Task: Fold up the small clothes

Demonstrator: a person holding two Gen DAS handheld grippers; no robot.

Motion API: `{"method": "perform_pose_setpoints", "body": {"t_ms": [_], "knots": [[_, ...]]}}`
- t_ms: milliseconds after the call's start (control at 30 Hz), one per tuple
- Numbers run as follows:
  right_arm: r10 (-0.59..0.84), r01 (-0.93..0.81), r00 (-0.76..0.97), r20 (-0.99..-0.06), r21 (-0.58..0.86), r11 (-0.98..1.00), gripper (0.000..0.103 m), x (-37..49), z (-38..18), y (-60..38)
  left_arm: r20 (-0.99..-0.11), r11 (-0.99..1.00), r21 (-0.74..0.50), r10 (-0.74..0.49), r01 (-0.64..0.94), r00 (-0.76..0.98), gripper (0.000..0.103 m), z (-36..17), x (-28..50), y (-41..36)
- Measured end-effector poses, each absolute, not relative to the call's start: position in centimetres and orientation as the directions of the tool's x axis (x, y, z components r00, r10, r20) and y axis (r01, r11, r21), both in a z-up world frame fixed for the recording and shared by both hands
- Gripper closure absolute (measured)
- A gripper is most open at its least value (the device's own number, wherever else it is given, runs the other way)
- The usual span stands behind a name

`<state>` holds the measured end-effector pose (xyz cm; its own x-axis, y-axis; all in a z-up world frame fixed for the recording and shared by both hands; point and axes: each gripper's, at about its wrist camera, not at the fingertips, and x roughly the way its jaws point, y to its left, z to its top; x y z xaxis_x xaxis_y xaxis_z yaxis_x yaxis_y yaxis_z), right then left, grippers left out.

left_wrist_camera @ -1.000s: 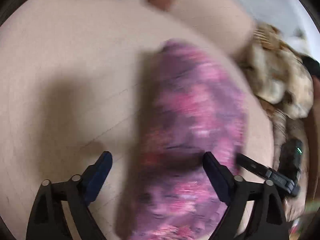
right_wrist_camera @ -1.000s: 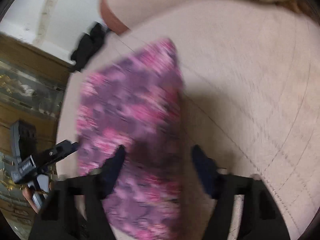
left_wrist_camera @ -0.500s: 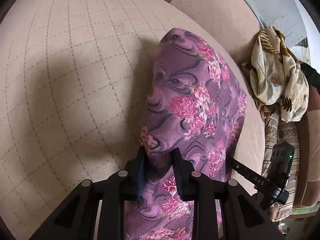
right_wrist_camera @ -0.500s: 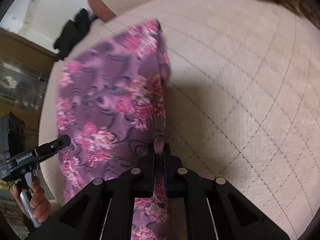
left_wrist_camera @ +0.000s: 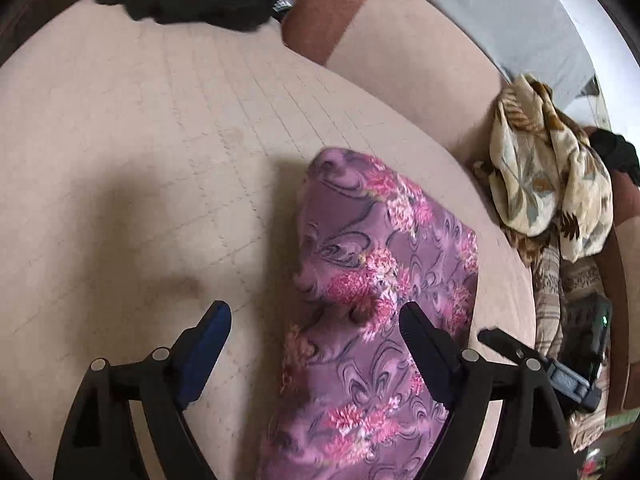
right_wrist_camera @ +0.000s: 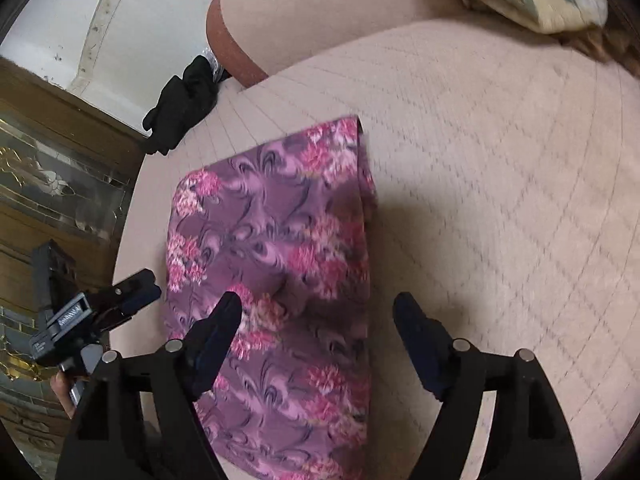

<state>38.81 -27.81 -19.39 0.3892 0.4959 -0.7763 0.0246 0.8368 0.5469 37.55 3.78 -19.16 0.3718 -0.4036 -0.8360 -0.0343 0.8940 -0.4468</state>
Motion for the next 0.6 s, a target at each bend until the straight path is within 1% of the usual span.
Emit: {"method": "perform_pose_setpoints", "body": {"t_ms": [100,167,200,233,267,300,333,400,467,500,567,600], "knots": [[0.42,0.059,0.384,-0.822,0.476,0.877,0.026,40.3,-20.8,-27.1,-0.846,0.895,-0.443,-0.396,-0.058,0.357,0.014,-21.0,37.9,4.0],[0.372,0.05,0.387,-0.844,0.422,0.905,0.042,40.9,-21.6,-26.3,-0.847,0.892,-0.446,-0.395,-0.07,0.355,0.017,-21.4,37.9,4.0],[0.358,0.036,0.38,-0.853,0.401,0.916,0.06,41.3,-22.0,-25.6,-0.85,0.896,-0.439,-0.39,-0.069,0.354,0.02,-21.4,38.0,3.8],[0.36,0.023,0.375,-0.854,0.396,0.918,0.066,41.3,-22.3,-25.1,-0.854,0.901,-0.43,-0.383,-0.063,0.352,0.029,-21.3,38.1,3.6],[0.356,0.018,0.385,-0.851,0.393,0.919,0.069,41.2,-22.3,-24.9,-0.853,0.9,-0.433,-0.389,-0.055,0.349,0.034,-21.4,38.0,3.3],[0.347,0.007,0.393,-0.852,0.38,0.925,0.073,41.0,-22.1,-24.8,-0.85,0.896,-0.44,-0.398,-0.05,0.344,0.045,-21.4,38.0,3.2],[0.336,-0.009,0.394,-0.856,0.362,0.932,0.08,41.0,-22.0,-24.5,-0.845,0.892,-0.45,-0.409,-0.045,0.343,0.057,-21.3,38.0,3.0],[0.317,-0.017,0.39,-0.864,0.338,0.941,0.087,41.1,-21.8,-24.1,-0.838,0.888,-0.46,-0.424,-0.026,0.343,0.063,-21.2,37.9,2.8],[0.335,-0.011,0.374,-0.865,0.357,0.934,0.087,41.4,-22.3,-24.5,-0.84,0.889,-0.457,-0.425,-0.018,0.337,0.063,-21.6,38.0,2.9],[0.356,0.003,0.36,-0.862,0.382,0.924,0.088,41.6,-22.8,-25.1,-0.84,0.89,-0.456,-0.426,-0.013,0.335,0.061,-21.7,38.0,2.9],[0.397,0.03,0.347,-0.85,0.433,0.901,0.087,41.8,-23.2,-25.7,-0.847,0.902,-0.432,-0.411,0.012,0.337,0.053,-21.5,37.9,2.7],[0.419,0.036,0.34,-0.842,0.457,0.889,0.082,41.8,-23.1,-26.2,-0.85,0.903,-0.429,-0.402,-0.004,0.341,0.043,-21.3,37.8,2.9]]}}
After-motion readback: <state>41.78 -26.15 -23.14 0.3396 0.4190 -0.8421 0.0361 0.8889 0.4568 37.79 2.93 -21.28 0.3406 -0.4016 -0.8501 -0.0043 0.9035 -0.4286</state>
